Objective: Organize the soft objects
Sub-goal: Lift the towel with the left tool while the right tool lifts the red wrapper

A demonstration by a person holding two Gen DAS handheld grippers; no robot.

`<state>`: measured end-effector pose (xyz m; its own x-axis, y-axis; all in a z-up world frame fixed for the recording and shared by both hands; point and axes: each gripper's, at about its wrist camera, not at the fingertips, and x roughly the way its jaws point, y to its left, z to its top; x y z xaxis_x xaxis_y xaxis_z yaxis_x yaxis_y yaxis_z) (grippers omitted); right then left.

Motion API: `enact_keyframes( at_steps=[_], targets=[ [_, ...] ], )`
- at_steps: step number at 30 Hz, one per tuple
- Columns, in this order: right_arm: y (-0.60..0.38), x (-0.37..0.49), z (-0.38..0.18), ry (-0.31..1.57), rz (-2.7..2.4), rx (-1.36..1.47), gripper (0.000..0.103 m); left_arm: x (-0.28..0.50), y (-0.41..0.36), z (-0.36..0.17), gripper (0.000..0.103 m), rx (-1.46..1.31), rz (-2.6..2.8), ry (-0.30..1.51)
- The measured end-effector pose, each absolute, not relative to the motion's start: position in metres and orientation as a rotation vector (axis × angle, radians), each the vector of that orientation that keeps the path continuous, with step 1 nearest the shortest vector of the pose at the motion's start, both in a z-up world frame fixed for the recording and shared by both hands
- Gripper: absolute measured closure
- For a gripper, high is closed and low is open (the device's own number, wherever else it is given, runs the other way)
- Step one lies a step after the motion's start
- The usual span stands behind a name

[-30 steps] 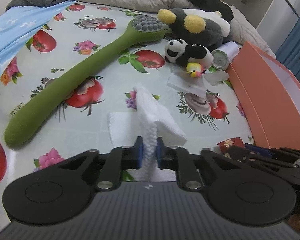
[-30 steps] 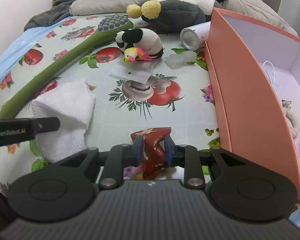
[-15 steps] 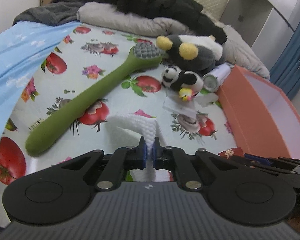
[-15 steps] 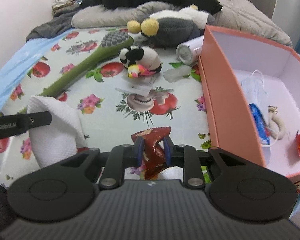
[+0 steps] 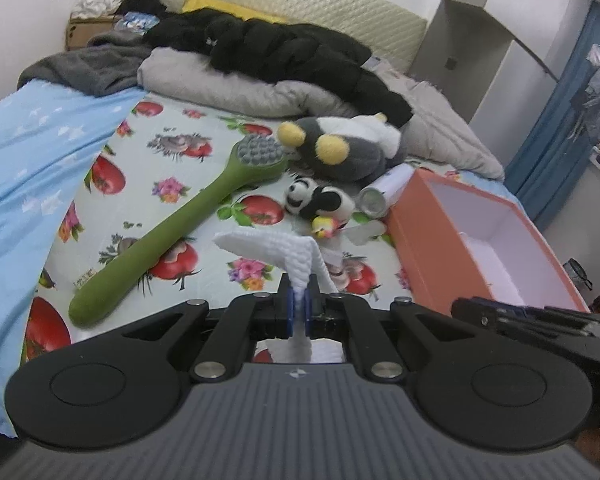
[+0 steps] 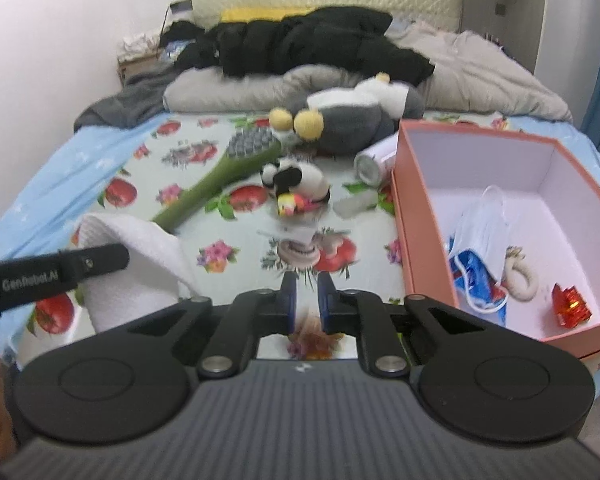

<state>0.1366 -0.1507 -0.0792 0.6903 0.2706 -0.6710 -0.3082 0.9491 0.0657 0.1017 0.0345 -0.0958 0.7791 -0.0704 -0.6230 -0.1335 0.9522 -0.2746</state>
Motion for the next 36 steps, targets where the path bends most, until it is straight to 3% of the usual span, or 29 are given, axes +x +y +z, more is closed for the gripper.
enact_keyframes(
  at_steps=[5, 13, 17, 22, 36],
  targets=[
    [-0.155, 0.135, -0.079, 0.723, 0.308, -0.053, 0.089, 0.091, 0.027, -0.091, 0.097, -0.299, 0.016, 0.679],
    [-0.152, 0.139, -0.125, 0.794, 0.394, -0.051, 0.085, 0.080, 0.030, -0.112, 0.097, -0.301, 0.039, 0.733],
    [-0.143, 0.157, -0.142, 0.826, 0.414, -0.025, 0.052, 0.081, 0.036, -0.119, 0.097, -0.303, 0.057, 0.748],
    [-0.129, 0.182, -0.157, 0.832, 0.404, -0.004, 0.048, 0.085, 0.041, -0.123, 0.097, -0.306, 0.070, 0.755],
    [-0.103, 0.223, -0.208, 0.931, 0.390, -0.057, 0.052, 0.091, 0.046, -0.123, 0.097, -0.319, 0.056, 0.762]
  ],
)
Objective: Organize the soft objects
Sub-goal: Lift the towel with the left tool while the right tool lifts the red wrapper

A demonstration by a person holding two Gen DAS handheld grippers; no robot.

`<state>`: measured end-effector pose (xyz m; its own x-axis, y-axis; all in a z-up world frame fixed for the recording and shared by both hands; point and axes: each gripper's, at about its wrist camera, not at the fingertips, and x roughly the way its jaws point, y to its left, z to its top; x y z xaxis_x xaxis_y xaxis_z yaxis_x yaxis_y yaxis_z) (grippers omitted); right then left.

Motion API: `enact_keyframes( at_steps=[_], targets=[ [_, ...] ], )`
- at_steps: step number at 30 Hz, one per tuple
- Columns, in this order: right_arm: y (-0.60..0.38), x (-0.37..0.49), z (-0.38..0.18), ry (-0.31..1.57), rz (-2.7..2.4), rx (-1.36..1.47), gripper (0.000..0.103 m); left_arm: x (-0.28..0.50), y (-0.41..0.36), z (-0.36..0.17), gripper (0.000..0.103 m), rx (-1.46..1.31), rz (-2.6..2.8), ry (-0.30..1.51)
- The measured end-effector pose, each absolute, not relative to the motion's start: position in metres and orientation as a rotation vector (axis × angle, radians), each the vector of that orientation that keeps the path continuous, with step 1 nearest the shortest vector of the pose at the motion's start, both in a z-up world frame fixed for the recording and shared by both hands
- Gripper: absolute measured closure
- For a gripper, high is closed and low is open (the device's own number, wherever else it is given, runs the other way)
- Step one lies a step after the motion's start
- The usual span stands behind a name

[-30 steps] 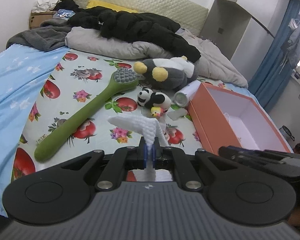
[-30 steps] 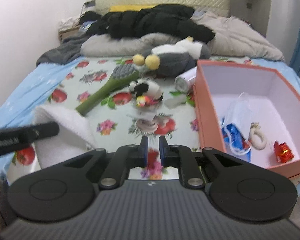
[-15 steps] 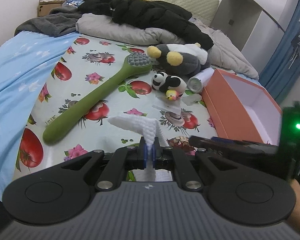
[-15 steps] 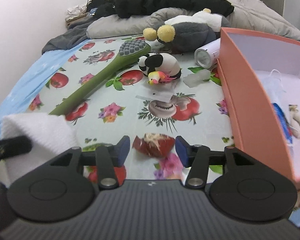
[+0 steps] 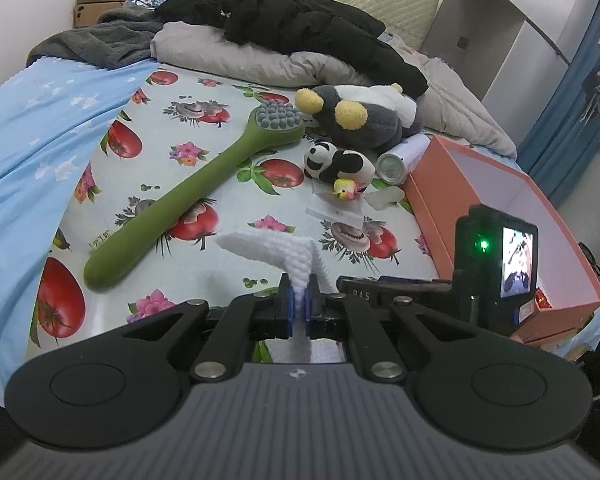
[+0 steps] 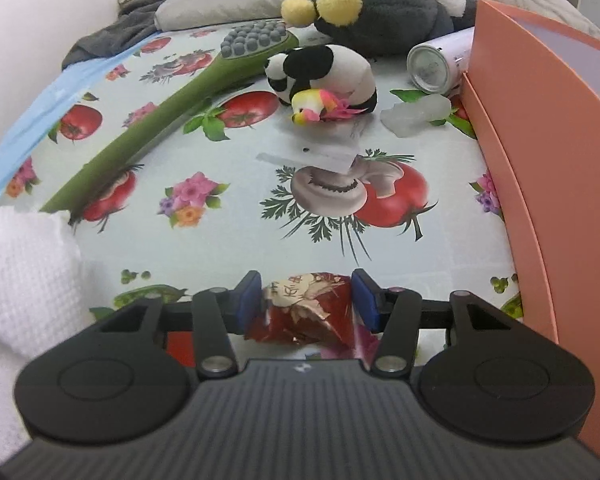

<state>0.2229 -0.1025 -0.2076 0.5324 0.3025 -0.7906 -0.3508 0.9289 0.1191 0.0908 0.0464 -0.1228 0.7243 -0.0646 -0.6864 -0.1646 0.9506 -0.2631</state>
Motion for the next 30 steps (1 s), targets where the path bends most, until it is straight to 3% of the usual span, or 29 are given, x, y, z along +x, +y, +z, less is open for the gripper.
enact_keyframes(
  at_steps=[8, 30],
  targets=[
    [-0.107, 0.214, -0.199, 0.931, 0.383, -0.059, 0.061, 0.097, 0.051, -0.116, 0.097, -0.304, 0.057, 0.756],
    [-0.167, 0.152, -0.079, 0.720, 0.365, -0.001, 0.062, 0.095, 0.021, -0.051, 0.097, -0.248, -0.045, 0.667]
  ],
)
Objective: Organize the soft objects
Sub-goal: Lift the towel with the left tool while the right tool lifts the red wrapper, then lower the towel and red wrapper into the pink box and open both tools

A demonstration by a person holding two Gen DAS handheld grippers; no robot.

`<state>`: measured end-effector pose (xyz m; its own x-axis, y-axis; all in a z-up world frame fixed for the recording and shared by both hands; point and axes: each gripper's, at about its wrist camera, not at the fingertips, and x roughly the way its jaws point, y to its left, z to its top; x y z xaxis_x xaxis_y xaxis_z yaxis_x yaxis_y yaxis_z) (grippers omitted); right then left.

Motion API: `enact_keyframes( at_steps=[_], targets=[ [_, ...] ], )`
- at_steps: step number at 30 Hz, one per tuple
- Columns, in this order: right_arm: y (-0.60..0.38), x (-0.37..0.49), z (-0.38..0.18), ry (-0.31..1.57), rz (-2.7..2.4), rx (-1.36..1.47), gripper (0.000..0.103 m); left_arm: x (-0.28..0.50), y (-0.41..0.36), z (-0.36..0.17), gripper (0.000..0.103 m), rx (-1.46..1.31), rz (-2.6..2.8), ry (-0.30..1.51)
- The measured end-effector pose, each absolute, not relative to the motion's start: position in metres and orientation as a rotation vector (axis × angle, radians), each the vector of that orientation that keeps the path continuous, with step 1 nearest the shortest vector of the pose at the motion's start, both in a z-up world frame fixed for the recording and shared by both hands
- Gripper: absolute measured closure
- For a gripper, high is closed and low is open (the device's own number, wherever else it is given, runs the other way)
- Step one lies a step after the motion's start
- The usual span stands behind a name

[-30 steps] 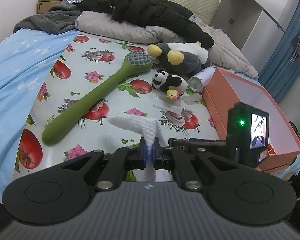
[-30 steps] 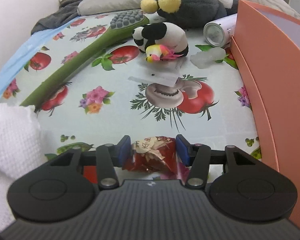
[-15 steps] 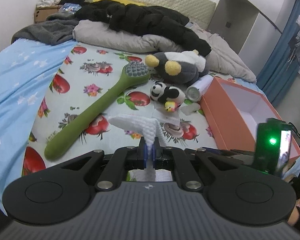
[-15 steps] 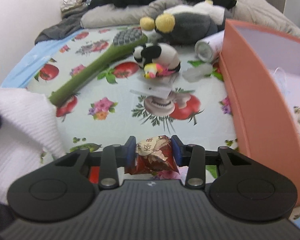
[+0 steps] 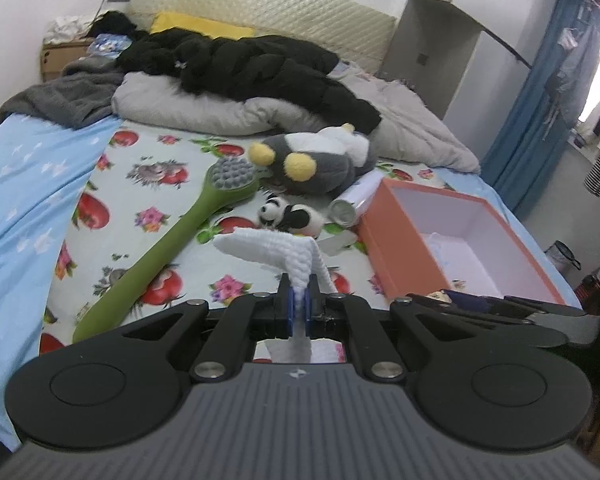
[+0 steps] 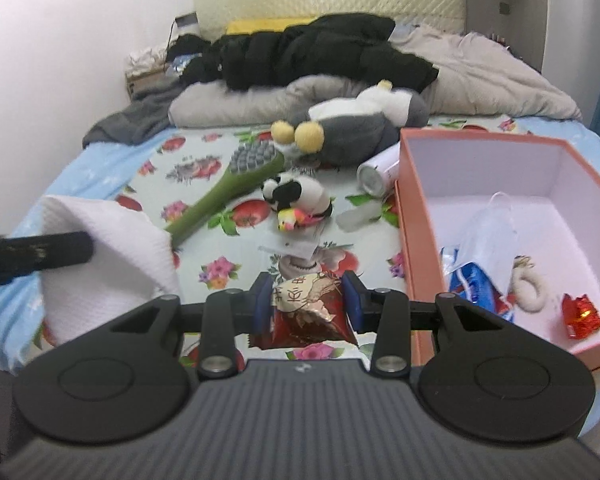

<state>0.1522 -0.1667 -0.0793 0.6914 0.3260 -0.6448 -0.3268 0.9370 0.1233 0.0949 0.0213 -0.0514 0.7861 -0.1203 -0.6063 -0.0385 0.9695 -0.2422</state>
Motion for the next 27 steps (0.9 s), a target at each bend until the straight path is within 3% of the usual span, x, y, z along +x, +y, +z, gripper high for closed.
enact_keyframes(
  at_steps=[12, 27],
  targets=[
    [-0.205, 0.122, -0.030, 0.627, 0.333, 0.035, 0.062, 0.099, -0.015, -0.025, 0.097, -0.225, -0.152, 0.645],
    [-0.286, 0.112, -0.023, 0.592, 0.159, 0.100, 0.062, 0.137, -0.100, -0.018, 0.097, -0.196, -0.356, 0.672]
  ],
)
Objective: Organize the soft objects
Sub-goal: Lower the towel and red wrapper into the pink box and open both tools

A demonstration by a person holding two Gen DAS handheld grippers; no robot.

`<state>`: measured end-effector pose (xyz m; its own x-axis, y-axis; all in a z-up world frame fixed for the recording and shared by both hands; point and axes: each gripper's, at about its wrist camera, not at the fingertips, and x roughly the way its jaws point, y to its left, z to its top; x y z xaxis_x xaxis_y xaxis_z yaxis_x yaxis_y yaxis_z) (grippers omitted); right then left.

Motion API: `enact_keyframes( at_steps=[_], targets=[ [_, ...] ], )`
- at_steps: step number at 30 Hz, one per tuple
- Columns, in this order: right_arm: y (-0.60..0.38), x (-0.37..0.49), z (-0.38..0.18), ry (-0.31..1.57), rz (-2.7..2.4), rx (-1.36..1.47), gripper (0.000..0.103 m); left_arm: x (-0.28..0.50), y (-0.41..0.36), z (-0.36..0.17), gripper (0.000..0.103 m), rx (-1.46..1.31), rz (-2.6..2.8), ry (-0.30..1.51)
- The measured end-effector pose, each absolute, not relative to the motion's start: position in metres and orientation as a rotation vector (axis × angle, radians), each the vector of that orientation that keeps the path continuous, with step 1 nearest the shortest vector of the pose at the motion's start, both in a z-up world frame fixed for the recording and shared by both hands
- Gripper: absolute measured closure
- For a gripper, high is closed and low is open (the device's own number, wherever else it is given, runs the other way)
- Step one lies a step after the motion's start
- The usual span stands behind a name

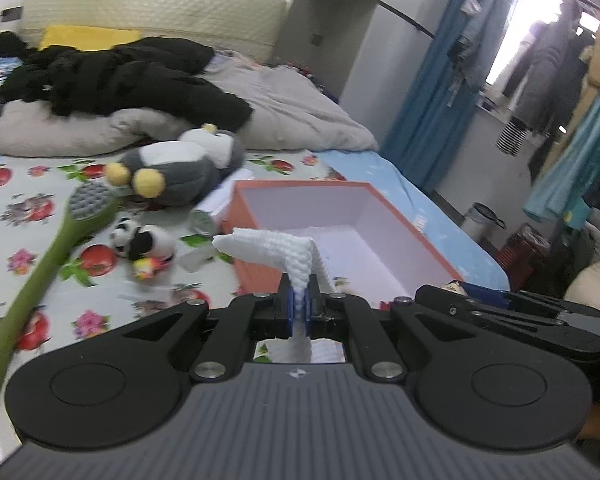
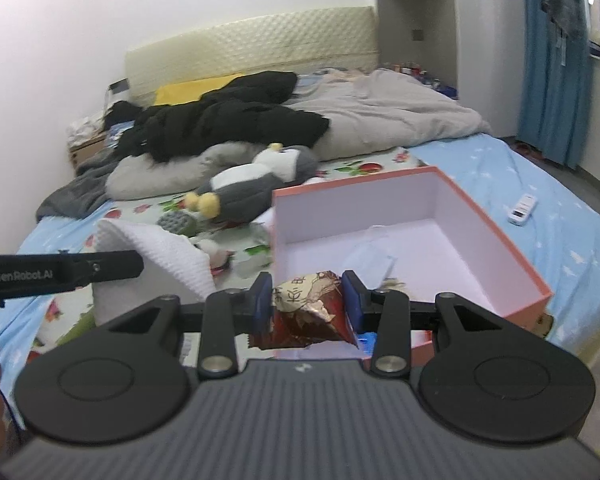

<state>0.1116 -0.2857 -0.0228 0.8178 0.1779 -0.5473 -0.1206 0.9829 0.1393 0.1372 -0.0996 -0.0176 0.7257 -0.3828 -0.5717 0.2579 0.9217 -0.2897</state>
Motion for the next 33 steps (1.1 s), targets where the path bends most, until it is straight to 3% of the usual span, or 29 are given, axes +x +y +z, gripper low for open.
enact_keyframes(
  at_steps=[20, 30, 33],
  targets=[
    [-0.352, 0.222, -0.101, 0.644, 0.025, 0.182, 0.061, 0.315, -0.204, -0.095, 0.097, -0.127, -0.464, 0.813],
    [-0.349, 0.263, -0.133, 0.709, 0.053, 0.187, 0.056, 0.349, -0.204, -0.132, 0.095, -0.123, -0.433, 0.876],
    [-0.348, 0.263, -0.133, 0.710, 0.057, 0.189, 0.055, 0.345, -0.199, -0.132, 0.083, -0.139, -0.434, 0.877]
  ],
)
